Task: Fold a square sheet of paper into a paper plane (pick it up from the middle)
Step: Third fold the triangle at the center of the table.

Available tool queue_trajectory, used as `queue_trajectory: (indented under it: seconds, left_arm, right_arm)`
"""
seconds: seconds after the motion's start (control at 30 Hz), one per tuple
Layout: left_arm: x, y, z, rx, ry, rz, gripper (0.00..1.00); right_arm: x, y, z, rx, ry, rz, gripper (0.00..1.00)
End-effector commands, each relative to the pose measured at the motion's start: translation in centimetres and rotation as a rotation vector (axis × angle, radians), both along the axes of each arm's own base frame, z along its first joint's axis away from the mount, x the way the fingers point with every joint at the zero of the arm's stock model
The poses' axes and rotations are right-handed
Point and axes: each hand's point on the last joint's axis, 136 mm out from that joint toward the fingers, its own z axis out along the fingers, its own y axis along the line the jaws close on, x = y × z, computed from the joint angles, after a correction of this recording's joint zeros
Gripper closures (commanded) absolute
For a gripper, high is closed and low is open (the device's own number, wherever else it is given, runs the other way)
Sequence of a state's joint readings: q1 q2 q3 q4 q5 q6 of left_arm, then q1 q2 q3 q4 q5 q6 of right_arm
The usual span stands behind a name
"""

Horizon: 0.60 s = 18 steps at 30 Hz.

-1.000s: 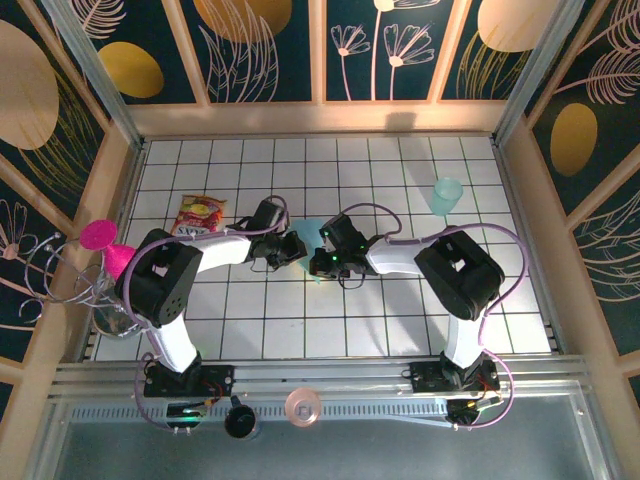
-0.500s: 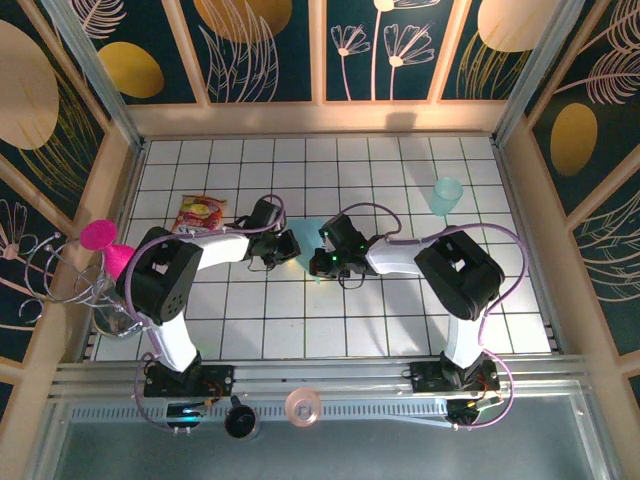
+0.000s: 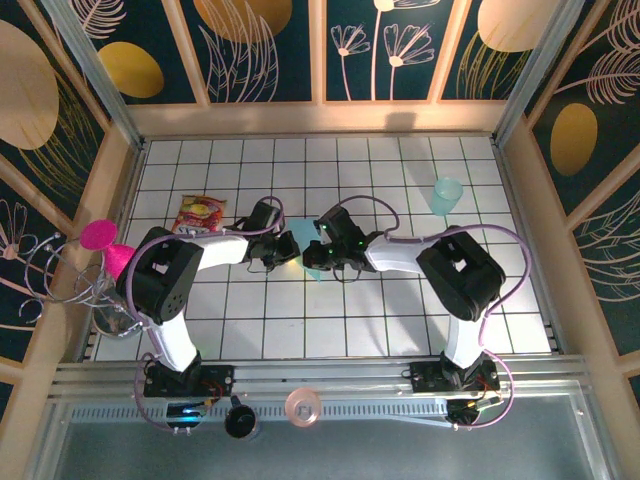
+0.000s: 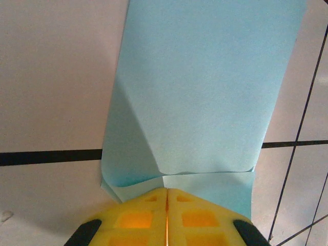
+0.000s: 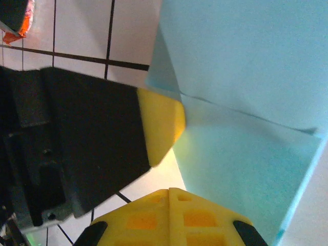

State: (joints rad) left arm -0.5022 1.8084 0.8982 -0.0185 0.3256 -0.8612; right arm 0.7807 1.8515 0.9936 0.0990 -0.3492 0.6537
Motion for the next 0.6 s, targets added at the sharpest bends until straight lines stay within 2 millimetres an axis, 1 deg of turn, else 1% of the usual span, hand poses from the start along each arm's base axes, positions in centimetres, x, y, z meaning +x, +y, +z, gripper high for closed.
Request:
queue_trajectory:
  seconds: [0.0, 0.17, 0.27, 0.43, 0.57]
  left_arm:
    - [-1.8, 1.2, -2.5, 0.062, 0.076, -0.011, 0.92]
    - [-1.7, 1.2, -2.4, 0.061, 0.074, -0.014, 0.92]
    - [-1.7, 1.1, -2.3, 0.058, 0.072, -0.018, 0.92]
    - [-1.8, 1.1, -2.5, 0.068, 0.078, -0.023, 0.92]
    - [-1.8, 1.4, -2.9, 0.083, 0.088, -0.020, 0.92]
  right_arm:
    - [0.2, 0.9, -0.7, 0.000, 0.008, 0.016, 0.98]
    - [0.2, 0.9, -1.9, -0.030, 0.031, 0.020, 0.99]
    - [-0.1, 0.4, -2.7, -0.053, 0.049, 0.018, 0.99]
    - [-1.2, -0.6, -3.9, -0.089, 0.076, 0.028, 0.99]
    - [-2.1, -1.3, -4.3, -0.106, 0.089, 0.046, 1.00]
